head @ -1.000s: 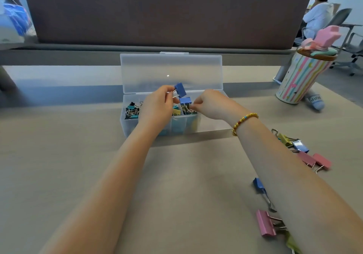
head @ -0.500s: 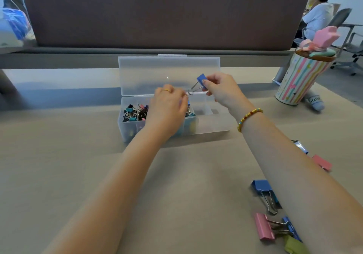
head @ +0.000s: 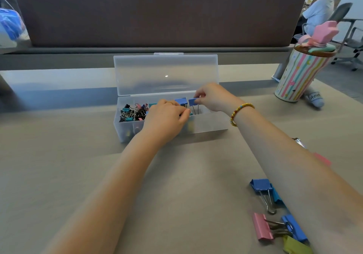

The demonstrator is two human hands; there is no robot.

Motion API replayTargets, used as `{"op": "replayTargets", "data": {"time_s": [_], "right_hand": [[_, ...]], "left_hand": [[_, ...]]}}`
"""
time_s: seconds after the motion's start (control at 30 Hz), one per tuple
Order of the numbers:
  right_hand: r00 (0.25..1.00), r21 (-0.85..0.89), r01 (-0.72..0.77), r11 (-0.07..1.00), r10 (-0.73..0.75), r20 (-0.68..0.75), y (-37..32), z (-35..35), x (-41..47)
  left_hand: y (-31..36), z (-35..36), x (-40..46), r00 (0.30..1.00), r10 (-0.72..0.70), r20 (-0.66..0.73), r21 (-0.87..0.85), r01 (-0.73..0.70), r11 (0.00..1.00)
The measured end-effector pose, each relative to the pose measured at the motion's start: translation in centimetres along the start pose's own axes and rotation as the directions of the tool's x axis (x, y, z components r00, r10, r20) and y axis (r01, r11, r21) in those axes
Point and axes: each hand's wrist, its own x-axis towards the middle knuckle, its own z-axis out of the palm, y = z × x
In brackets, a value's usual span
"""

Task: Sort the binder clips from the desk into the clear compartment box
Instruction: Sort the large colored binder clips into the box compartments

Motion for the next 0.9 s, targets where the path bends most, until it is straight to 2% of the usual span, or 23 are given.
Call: {"op": "replayTargets", "data": {"time_s": [0.2, 0.4, 0.47, 0.57, 0.67, 0.73, 0.77, 0.9], "right_hand": [[0.999, -0.140, 0.003, 0.990, 0.002, 0.033, 0.2, 0.6, 1.3], [0.999, -0.366, -0.007, 0.931, -0.007, -0.037, -0.7, 1.8, 1.6], [1.000, -0.307, 0.015, 0.951, -0.021, -0.015, -0.5, 1.5, 1.5], [0.997, -0.052, 0.076, 0.996, -0.077, -0.001, 0.5, 0.2, 0.0], [0.971, 0.092, 0.135, 0.987, -0.113, -0.209, 2.6, -1.4, -3.8], [0.948, 0.114, 0.132, 0.985, -0.092, -0.306, 4.6, -2.1, -6.8], [0.949, 0.092, 0.110, 0.990, -0.077, -0.306, 5.9, -2.4, -8.2], [0.982, 0.007, -0.017, 1.000, 0.018, -0.189, 10.9, -2.9, -12.5]], "left_hand": [[-0.1, 0.5, 0.2, 1.000, -0.004, -0.030, 0.000, 0.004, 1.000], [-0.1, 0.5, 0.2, 0.998, 0.034, -0.044, 0.018, -0.033, 0.999], [-0.2, 0.6, 0.2, 0.996, 0.059, -0.060, 0.027, -0.058, 0.998], [0.4, 0.5, -0.2, 0.972, 0.137, -0.191, -0.019, -0.143, 0.990], [2.6, 0.6, -1.1, 0.917, 0.243, -0.317, -0.031, -0.267, 0.963], [5.0, 0.9, -1.9, 0.923, 0.309, -0.231, -0.074, -0.333, 0.940], [6.1, 1.2, -2.4, 0.936, 0.316, -0.153, -0.133, -0.337, 0.932], [9.9, 3.0, -3.6, 0.934, 0.351, 0.071, -0.313, -0.313, 0.897]]}}
